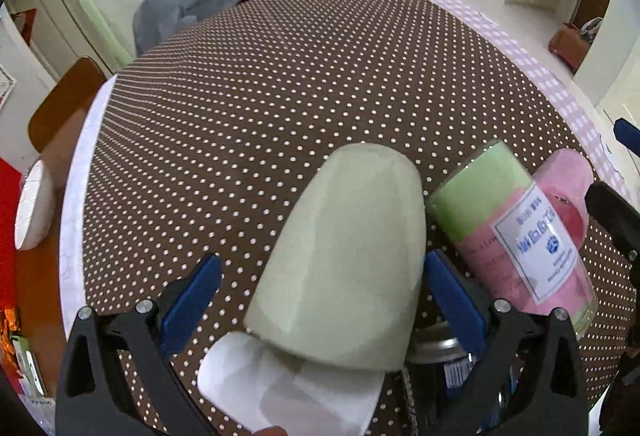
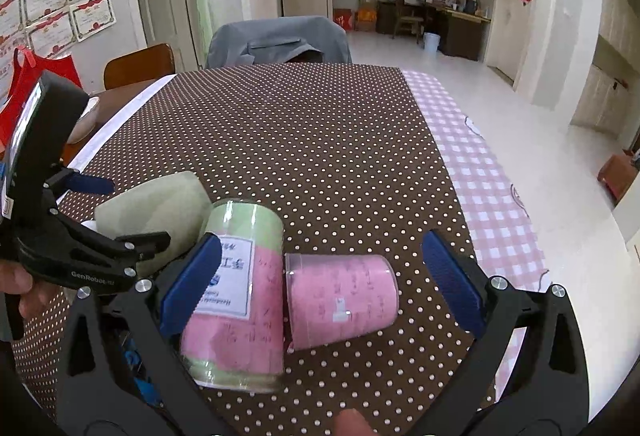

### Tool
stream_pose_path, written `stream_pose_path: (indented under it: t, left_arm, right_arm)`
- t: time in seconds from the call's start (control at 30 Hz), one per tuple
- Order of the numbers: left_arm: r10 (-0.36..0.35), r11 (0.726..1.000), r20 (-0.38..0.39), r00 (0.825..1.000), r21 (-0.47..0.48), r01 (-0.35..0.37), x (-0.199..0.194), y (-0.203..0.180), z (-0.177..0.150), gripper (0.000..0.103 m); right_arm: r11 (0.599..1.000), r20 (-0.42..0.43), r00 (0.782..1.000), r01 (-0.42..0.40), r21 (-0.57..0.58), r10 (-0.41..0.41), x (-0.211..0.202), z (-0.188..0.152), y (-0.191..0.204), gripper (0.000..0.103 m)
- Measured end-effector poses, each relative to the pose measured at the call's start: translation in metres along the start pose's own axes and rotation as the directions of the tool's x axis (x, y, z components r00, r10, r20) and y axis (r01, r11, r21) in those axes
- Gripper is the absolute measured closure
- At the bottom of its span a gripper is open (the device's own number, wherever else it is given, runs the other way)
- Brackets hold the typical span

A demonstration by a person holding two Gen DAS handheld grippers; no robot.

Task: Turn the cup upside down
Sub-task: 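Move the left tool to the lying pale green cup and close on it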

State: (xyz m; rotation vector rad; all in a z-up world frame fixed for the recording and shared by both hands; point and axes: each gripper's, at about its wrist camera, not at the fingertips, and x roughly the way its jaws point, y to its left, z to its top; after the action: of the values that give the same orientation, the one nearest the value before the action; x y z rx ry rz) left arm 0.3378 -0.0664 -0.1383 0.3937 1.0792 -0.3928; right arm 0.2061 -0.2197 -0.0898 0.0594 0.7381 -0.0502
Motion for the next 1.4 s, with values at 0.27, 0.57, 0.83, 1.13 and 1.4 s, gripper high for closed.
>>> stream_pose_path:
  t: [0.27, 0.57, 0.83, 1.13, 1.4]
  left_arm:
    - [-0.039, 0.999, -0.005, 0.999, 0.033, 0.039, 0.012, -0.005, 0.003, 0.024]
    - [-0.046, 0.997, 0.060, 0.997, -0.065, 0.050, -0.001, 0.015, -0.002, 0.025]
    - [-0.036, 0.994, 0.107, 0.994, -0.101, 0.047, -0.013, 0.018, -0.007, 0.025]
    - [0.001, 0.991, 0.269, 0.963, -0.131, 0.035, -0.078, 0.013, -0.014, 0.025]
    - [-0.009, 0.990, 0.385, 0.923, -0.128, 0.063, -0.146, -0.016, -0.049, 0.025]
  right_arm:
    - [1.000, -0.012, 1.000, -0.004, 0.015, 0.004, 0.005, 0.001, -0.001, 0.005]
    - [1.000, 0.007, 1.000, 0.008, 0.028, -0.008, -0.013, -0.006, -0.003, 0.005]
    - [0.999, 0.023, 1.000, 0.018, 0.032, -0.019, -0.028, -0.013, -0.003, 0.005]
    - [0.999, 0.071, 0.997, 0.027, 0.042, -0.030, -0.055, -0.013, -0.006, 0.005]
    - [0.999, 0.126, 0.991, 0.029, 0.041, -0.034, -0.092, -0.025, -0.006, 0.005]
